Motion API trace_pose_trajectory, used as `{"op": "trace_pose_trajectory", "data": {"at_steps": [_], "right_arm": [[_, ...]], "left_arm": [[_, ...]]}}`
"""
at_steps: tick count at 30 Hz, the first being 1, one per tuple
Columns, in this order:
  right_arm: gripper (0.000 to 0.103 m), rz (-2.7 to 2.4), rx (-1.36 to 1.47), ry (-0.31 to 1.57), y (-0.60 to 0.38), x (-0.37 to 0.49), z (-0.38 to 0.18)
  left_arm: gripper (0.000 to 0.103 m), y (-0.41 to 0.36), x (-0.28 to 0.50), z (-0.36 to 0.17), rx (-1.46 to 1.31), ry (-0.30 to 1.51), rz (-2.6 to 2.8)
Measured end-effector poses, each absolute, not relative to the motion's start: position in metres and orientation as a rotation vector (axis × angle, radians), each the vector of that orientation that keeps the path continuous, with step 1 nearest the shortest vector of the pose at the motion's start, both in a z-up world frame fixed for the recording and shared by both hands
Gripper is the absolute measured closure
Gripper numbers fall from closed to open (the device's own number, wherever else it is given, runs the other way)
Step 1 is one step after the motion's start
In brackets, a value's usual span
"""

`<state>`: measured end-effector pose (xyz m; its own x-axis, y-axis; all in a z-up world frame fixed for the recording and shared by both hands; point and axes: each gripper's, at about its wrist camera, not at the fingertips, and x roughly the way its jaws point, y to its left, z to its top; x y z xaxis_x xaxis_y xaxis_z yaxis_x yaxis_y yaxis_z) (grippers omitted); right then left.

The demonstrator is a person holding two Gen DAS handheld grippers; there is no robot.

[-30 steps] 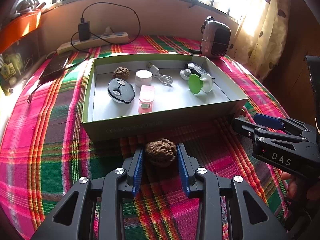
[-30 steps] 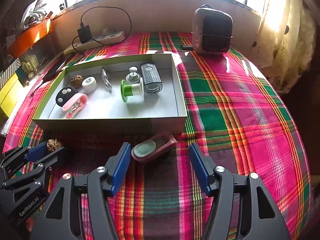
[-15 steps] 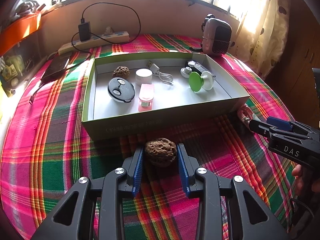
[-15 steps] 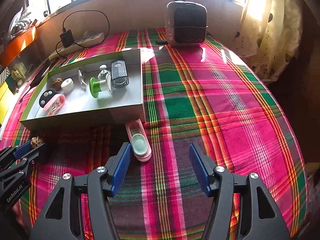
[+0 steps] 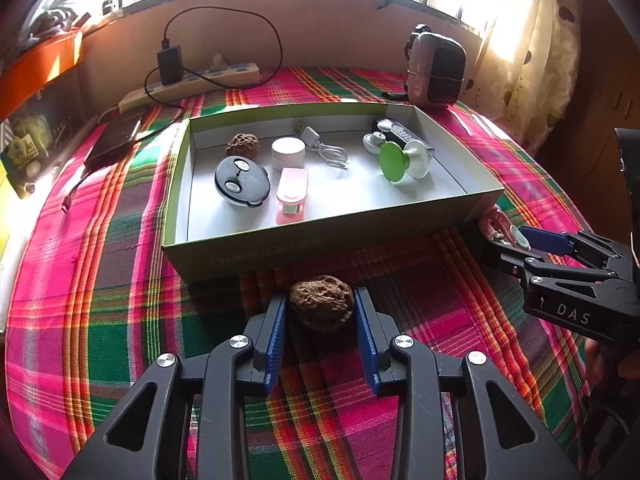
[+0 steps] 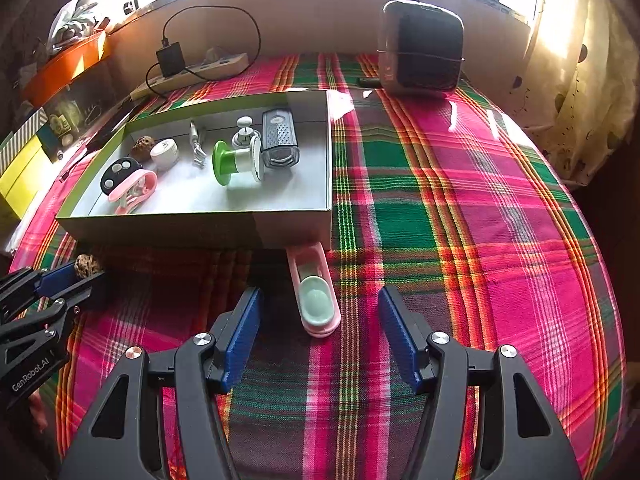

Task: Organize objects
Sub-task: 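Reach the right gripper to the pink holder with green insert, then close the right gripper on the pink holder, then lift and carry the walnut and pink holder over the box with both grippers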

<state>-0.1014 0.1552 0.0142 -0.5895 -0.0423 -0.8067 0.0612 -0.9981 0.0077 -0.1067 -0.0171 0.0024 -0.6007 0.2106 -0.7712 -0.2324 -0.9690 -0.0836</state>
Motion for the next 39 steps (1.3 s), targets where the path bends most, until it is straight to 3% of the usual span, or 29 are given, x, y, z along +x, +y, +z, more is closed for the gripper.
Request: {"op": "trace_pose_trajectory", "data": {"at_steps": [10, 21, 27, 39], "right_arm": [[0.045, -2.758, 1.373, 0.046, 0.156, -0.102, 0.013], [0.075, -2.787, 1.369, 0.023, 0.164, -0.099, 0.016], [0.084, -2.779, 1.36, 0.026, 0.164, -0.097, 0.016], [0.084, -2.78, 1.351, 0.005, 0.167, -0.096, 0.016]], "left_arm": [[0.073, -0.016, -0.108, 0.003, -1.26, 0.042, 2.618], [0.073, -0.017, -0.107, 0.002, -1.259, 0.033, 2.623], [0.073, -0.017, -0.106, 0.002, -1.258, 0.038, 2.624], [0.073, -0.016, -0.106, 0.003, -1.259, 0.039, 2.624]]}}
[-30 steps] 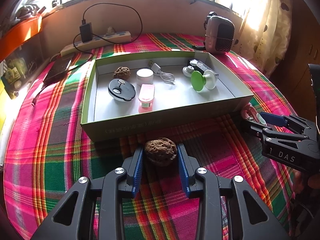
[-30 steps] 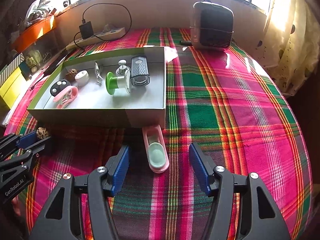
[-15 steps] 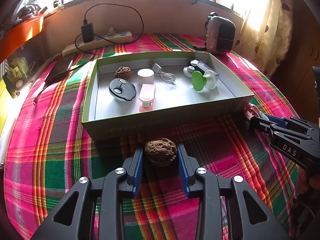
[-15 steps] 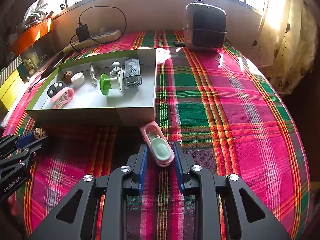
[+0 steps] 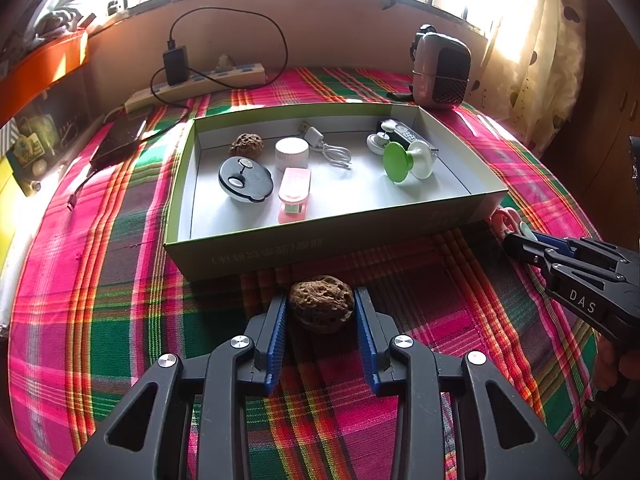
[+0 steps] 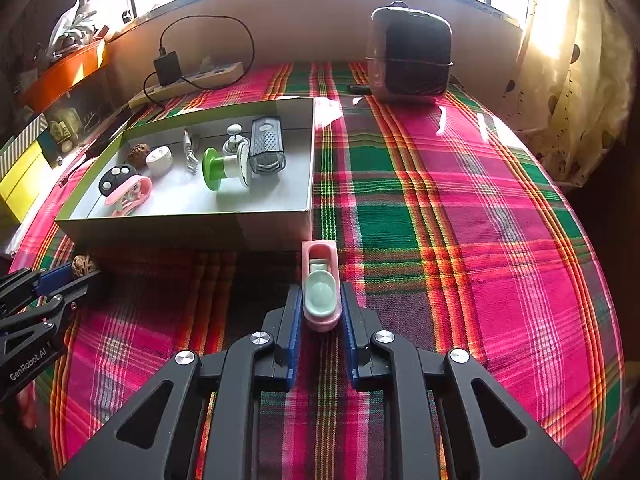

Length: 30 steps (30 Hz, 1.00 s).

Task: Organize objects
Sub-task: 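Lift and carry the walnut and pink holder over the box with both grippers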

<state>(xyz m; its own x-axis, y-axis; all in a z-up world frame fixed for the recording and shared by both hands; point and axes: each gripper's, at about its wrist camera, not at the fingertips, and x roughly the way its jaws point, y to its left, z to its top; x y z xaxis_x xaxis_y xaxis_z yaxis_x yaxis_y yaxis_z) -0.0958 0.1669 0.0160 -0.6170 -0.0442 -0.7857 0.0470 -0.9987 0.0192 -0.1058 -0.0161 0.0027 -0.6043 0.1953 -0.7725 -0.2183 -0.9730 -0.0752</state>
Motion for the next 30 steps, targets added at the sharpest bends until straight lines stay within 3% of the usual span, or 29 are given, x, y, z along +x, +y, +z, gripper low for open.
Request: {"op": "trace_pose_trajectory", "data": {"at_steps": [30], "right_arm": [[0.084, -2.713, 1.18, -0.03, 0.16, -0.091, 0.06]], "left_arm": [[0.073, -0.01, -0.1, 0.042, -1.137, 0.04, 2.655]]}}
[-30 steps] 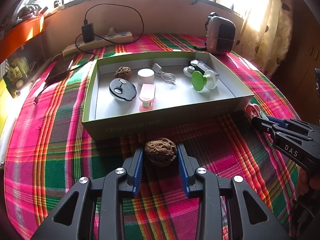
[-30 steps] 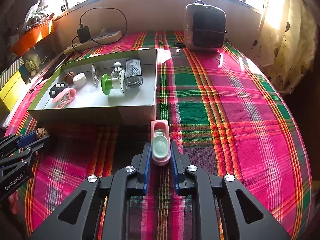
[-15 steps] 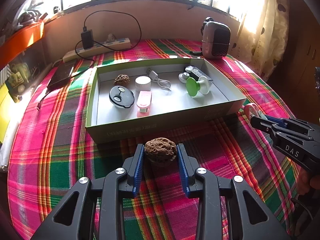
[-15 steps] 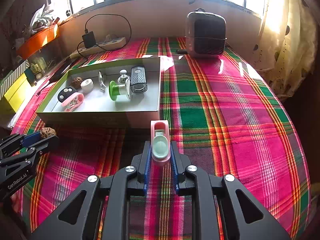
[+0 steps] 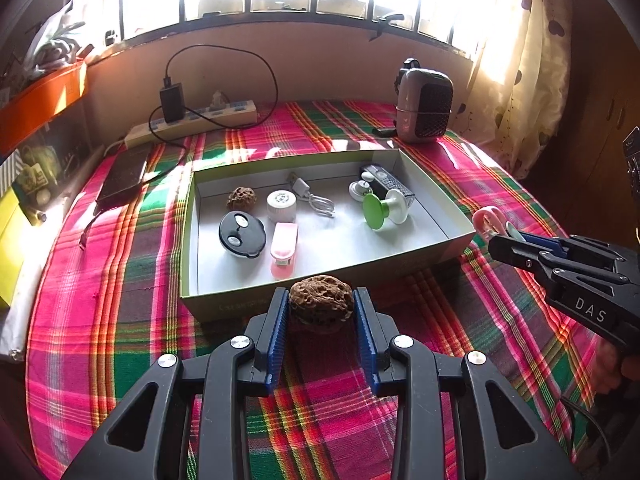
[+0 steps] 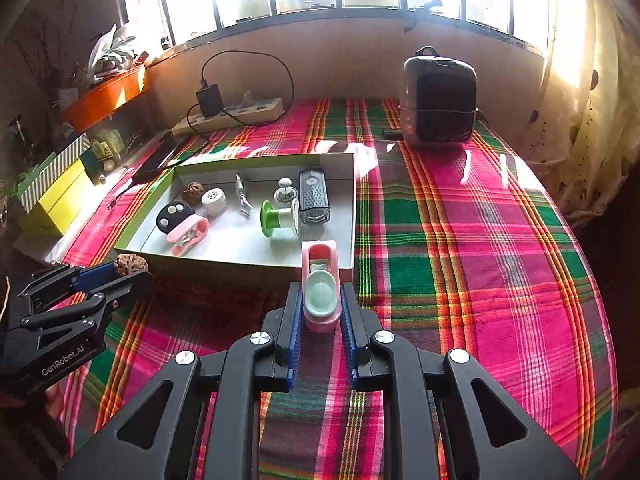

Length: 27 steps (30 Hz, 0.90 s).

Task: Organize objects
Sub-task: 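Lift and carry the walnut and pink holder over the box with both grippers, then lower the walnut and pink holder into the box with both grippers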

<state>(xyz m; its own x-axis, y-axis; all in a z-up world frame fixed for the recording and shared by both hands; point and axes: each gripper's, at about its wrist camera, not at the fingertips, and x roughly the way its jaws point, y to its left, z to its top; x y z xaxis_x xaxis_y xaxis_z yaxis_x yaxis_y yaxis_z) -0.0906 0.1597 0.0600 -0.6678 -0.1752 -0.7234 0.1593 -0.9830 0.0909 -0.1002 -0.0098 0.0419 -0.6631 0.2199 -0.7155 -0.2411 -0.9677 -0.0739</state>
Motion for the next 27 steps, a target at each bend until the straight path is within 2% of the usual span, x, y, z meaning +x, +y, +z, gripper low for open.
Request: {"op": "trace_pose_trajectory", "data": {"at_steps": [27], "right_arm": [[0.084, -2.54, 1.169, 0.036, 0.119, -0.187, 0.073]], "left_arm": [[0.073, 0.005, -0.163, 0.035, -1.164, 0.041, 2.61]]}}
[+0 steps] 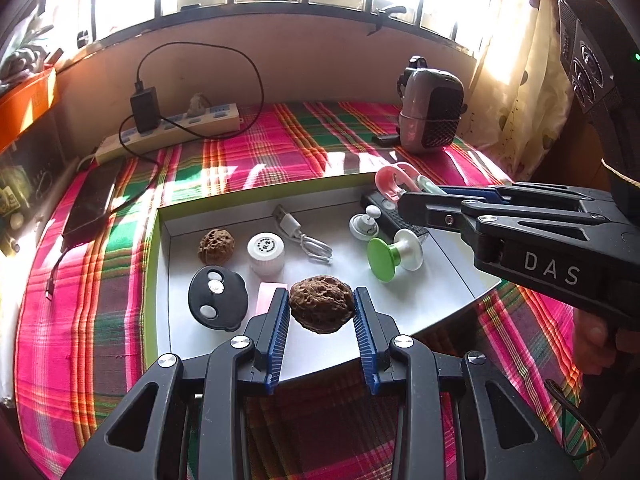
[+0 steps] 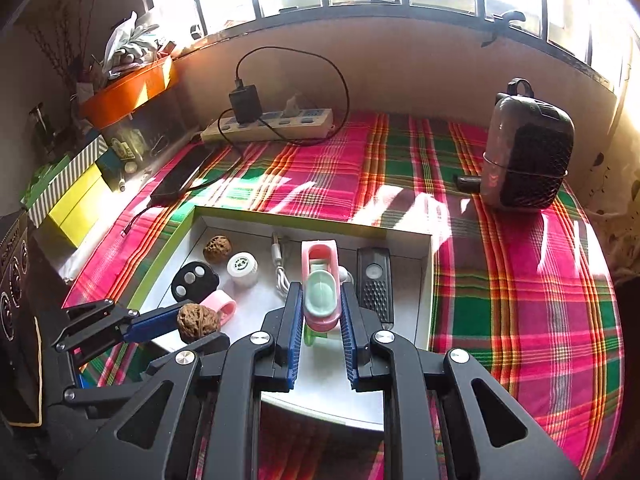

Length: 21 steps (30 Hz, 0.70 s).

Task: Organize objects
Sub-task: 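Lower the walnut and pink holder into the box with both grippers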

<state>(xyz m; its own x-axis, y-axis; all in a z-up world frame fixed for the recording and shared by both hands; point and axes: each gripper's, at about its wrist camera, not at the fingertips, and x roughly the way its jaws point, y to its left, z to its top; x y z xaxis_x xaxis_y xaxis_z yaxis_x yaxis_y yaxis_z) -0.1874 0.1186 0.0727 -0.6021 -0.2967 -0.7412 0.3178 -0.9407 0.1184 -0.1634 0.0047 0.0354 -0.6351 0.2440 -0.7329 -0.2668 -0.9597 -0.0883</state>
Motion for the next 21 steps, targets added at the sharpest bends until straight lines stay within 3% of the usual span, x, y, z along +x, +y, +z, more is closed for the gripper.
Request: {"op": "trace_pose_trajectory", "data": {"at_steps": [21], "right_arm": [[0.084, -2.43, 1.274, 0.084, 0.089, -0.244, 0.047]], "left_arm": [[0.073, 0.009, -0.189, 0.027, -1.18, 0.028, 2.587]]}}
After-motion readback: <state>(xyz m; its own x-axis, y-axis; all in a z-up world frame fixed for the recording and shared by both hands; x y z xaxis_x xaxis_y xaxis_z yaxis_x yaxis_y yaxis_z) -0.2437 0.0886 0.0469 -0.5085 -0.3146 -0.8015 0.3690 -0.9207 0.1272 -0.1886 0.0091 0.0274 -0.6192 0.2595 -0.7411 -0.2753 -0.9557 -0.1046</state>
